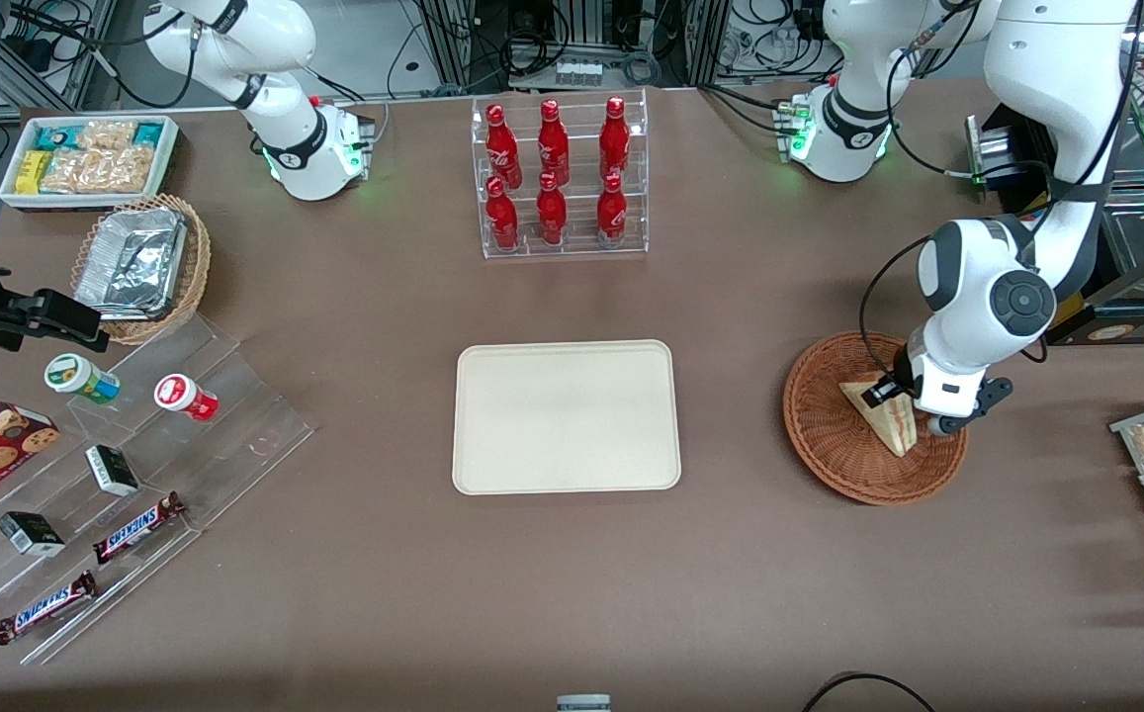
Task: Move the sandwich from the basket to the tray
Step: 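Close the left gripper on the sandwich and lift it from the basket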
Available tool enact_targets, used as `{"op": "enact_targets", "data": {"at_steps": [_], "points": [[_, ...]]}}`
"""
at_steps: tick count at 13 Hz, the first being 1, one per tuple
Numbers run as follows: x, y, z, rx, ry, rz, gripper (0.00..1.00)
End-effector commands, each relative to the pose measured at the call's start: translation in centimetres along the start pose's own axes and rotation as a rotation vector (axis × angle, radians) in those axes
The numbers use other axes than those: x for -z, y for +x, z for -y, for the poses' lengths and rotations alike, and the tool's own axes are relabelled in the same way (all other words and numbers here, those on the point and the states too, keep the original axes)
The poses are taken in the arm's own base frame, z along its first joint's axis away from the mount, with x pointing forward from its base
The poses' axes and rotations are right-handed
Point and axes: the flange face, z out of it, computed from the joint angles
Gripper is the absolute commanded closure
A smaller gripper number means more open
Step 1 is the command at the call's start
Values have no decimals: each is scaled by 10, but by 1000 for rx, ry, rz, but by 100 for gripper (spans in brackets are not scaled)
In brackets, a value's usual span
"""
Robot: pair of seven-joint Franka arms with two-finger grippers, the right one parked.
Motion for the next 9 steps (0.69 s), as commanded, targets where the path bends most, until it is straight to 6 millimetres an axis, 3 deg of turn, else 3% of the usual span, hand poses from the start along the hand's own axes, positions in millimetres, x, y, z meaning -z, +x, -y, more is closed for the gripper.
{"op": "enact_targets", "data": {"at_steps": [1, 3, 6, 9], "points": [[8, -1, -2, 3, -13, -22, 100], [24, 4, -8, -7, -11, -23, 100], [72, 11, -28, -33, 19, 14, 100], [102, -8, -66, -117, 42, 35, 100]]}}
